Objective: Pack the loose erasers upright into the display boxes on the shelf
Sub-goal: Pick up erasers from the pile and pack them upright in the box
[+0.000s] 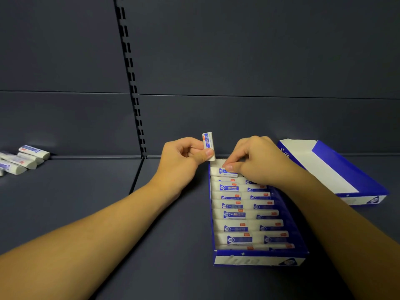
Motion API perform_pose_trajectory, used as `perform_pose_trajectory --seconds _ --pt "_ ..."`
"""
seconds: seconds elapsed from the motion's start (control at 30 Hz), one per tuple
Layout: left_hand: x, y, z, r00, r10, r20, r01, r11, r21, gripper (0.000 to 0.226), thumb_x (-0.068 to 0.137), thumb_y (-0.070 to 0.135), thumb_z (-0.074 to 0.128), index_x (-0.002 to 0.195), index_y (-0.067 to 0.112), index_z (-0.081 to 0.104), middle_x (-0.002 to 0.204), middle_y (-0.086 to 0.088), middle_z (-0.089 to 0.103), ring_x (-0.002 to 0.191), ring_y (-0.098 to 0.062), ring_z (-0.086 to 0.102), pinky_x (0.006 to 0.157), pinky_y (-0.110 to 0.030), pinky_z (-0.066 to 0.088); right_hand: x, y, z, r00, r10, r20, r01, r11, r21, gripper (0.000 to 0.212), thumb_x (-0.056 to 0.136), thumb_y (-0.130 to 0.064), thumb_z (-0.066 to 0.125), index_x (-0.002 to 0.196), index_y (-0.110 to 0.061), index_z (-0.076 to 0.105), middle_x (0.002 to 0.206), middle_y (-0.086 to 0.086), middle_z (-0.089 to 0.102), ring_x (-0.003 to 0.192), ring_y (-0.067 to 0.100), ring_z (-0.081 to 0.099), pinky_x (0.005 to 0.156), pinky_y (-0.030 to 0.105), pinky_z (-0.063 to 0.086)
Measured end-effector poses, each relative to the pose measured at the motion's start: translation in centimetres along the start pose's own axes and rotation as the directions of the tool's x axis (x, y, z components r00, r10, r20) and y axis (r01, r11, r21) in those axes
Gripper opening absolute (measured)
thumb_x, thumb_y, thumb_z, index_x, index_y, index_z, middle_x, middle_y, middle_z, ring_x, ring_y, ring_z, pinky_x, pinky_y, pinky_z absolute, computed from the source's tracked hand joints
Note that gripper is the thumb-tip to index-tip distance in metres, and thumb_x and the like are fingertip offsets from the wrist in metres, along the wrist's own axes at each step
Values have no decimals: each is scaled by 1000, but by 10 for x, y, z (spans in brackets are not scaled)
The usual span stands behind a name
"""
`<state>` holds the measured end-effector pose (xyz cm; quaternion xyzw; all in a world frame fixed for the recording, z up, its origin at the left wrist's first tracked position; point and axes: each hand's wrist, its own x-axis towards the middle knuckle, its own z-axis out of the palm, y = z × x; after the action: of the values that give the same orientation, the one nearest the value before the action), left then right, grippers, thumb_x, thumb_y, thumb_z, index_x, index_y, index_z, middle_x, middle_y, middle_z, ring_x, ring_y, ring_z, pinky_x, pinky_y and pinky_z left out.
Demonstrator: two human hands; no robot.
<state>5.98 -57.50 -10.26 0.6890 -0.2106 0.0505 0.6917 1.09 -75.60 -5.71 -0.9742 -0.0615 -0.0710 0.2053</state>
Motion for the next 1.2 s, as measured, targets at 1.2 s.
perform_pose_trajectory --seconds 1.2 --pt "-5 21 9 940 282 191 -338 834 436 18 86 20 79 103 27 79 85 7 67 74 -13 58 66 -13 42 -18 5 -27 968 24 -249 90 895 436 12 84 -19 79 95 -23 78 70 -13 73 54 4 61 62 19 50"
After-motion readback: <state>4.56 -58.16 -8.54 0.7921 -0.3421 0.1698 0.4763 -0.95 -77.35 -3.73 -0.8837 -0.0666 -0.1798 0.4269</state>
